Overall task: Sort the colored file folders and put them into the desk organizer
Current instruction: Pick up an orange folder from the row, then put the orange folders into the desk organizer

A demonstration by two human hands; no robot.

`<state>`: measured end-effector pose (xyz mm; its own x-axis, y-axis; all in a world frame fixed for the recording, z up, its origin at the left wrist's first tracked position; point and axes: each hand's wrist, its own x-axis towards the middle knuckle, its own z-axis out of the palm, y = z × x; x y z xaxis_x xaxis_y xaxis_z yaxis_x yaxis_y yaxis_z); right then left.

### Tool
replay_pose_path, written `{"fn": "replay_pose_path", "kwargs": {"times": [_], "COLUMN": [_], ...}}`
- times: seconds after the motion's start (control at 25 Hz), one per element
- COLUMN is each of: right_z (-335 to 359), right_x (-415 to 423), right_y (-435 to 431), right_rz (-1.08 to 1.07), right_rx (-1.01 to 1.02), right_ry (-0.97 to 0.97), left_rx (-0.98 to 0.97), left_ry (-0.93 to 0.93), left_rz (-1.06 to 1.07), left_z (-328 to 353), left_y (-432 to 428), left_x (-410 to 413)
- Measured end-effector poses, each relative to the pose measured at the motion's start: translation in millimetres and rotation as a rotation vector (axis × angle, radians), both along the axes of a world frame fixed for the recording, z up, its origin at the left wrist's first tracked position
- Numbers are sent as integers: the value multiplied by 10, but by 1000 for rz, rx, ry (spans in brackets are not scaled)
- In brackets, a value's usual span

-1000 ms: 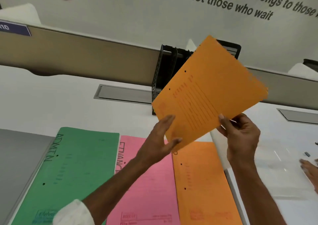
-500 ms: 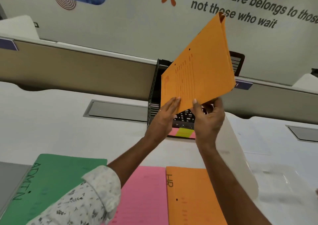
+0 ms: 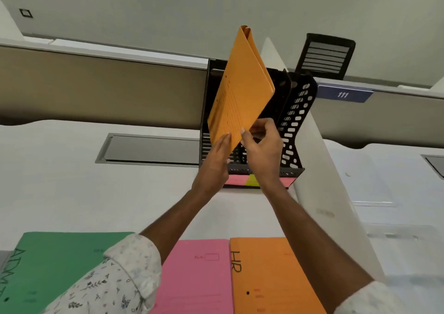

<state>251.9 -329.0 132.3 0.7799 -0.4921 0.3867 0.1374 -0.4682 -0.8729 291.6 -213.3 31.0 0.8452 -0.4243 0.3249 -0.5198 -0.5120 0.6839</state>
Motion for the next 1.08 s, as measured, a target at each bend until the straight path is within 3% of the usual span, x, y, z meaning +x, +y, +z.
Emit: {"fn": "replay_pose_path", "kwargs": {"times": [0.32,0.56,0.72,0.84,0.96,1.08], "right_z": [-330,-516,-1018,-1491,-1841,-2041], "right_x": [-183,-1065,-2176,-3011,-3721,-4202], "right_y": [127,89,-5,-93,-191,-275], "right_rz": [85,105,46,-20,-129,-282], "right_rx": [54,99,103,-54,-192,-201], "right_ry": [206,294,420,557,674,896], "left_rx": [21,-43,-61,-49,-53,-52], "left_ry": [36,72,219,361,590,844], "left_rz": [-31,-15,-48,-74,-82,-110], "left_z": [17,202,-112,-512,-793,-809], "left_y": [-25,111,469,716,845,872], "left_x": [62,-279,-1097,-1898,-2661,-3205]}}
